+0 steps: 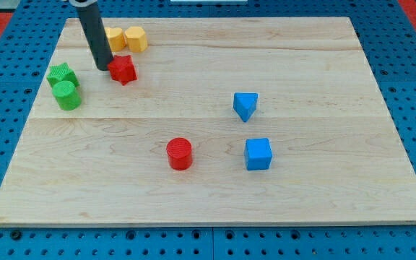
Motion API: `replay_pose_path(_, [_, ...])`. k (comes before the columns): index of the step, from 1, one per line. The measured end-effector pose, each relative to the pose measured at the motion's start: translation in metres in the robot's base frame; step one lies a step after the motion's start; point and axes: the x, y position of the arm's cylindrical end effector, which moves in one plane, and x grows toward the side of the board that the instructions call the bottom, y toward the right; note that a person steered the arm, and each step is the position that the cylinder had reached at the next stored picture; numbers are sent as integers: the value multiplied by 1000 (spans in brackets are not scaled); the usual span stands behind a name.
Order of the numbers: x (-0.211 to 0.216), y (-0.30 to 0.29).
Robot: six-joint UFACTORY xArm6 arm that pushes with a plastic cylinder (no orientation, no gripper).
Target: Push the red star closer to the red circle
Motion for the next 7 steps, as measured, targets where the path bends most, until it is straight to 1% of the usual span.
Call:
replay_pose_path(2, [-3, 49])
replay_pose_path(3, [0, 61])
replay_pose_path(5, [-1, 117])
replay_pose_path(7, [-7, 137])
